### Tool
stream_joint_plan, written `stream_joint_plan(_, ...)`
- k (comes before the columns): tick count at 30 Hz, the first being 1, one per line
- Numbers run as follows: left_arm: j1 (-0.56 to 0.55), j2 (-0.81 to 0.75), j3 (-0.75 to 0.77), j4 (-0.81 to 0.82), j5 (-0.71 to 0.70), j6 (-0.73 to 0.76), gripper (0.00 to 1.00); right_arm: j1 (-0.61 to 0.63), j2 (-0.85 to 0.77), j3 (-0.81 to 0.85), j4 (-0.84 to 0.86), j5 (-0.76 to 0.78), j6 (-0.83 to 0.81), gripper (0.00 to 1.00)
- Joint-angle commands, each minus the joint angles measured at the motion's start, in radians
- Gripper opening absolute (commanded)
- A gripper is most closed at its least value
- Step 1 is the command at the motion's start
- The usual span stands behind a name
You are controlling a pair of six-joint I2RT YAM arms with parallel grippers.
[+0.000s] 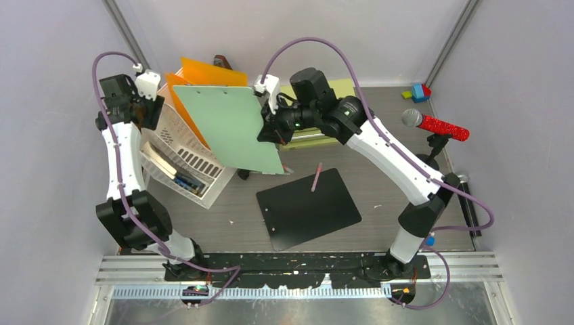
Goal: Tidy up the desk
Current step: Move the storage box to the center of the board.
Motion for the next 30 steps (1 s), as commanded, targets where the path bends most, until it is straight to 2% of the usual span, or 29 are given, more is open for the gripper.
stream_joint_plan(1,-0.015,-0.047,-0.055,-0.233,0.121,-0.045,0.6,0.004,0.072,0.086,0.107,-0.069,-0.003,0.0)
stream_joint_plan(12,-0.016,-0.149,-0.104,-0.317,0.13,-0.096,0.6,0.019,0.254,0.238,0.216,-0.093,0.088,0.0)
stream_joint_plan(14,-0.015,-0.158,-0.102,-0.321,0.121,-0.106,0.62,0.027,0.278,0.253,0.227,-0.076,0.099,0.0)
stream_joint_plan(16,-0.015,-0.159,-0.09,-0.321,0.101,-0.111,0.69,0.036,0.293,0.253,0.239,-0.05,0.097,0.0)
stream_joint_plan(20,-0.015,-0.133,-0.025,-0.342,0.049,-0.109,0.8,0.052,0.307,0.217,0.272,-0.008,0.093,0.0)
stream_joint_plan(30,-0.015,-0.089,0.252,-0.45,-0.041,-0.061,0.86,0.059,0.32,0.147,0.304,0.011,0.105,0.01)
